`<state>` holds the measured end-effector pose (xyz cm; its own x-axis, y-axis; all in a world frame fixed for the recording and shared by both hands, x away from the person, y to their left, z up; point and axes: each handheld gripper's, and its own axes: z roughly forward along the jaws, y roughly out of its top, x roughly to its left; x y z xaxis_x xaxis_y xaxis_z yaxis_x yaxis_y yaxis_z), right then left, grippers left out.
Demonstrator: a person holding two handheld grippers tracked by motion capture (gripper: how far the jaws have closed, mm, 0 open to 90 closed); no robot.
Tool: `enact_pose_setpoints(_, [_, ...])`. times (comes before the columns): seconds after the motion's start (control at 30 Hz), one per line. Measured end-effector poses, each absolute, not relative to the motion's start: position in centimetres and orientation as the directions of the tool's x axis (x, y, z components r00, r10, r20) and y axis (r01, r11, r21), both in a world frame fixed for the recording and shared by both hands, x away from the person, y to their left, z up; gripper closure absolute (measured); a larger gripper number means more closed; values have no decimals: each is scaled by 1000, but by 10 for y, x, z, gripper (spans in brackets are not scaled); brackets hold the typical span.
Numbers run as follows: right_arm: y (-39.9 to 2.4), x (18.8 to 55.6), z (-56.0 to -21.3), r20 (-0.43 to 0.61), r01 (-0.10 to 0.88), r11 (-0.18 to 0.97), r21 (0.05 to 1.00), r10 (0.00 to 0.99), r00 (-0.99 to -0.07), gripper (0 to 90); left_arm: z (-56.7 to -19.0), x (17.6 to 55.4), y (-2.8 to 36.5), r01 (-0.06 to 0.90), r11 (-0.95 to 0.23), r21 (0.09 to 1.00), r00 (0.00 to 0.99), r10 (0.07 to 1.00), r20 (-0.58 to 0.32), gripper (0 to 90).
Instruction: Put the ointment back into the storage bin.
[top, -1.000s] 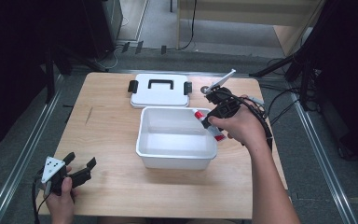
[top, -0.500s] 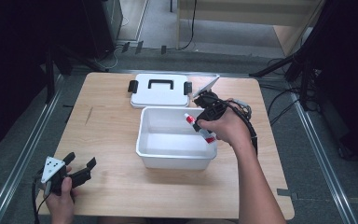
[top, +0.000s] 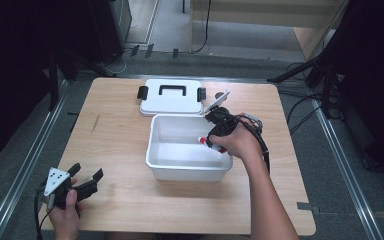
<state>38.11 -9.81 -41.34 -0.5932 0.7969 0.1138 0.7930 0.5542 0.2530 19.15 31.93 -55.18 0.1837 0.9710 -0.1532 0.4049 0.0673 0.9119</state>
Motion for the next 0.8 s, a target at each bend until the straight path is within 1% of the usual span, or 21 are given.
enact_pose_setpoints(0.37, [-83,382,-431,54,775,597,206,784,-618,711,-552,192,319,405,65,912,184,971,-151,143])
enact_pose_setpoints(0.8, [-78,386,-446,26,779,605,166,787,-617,710,-552,192,319,404,65,913,186,971,-152,143])
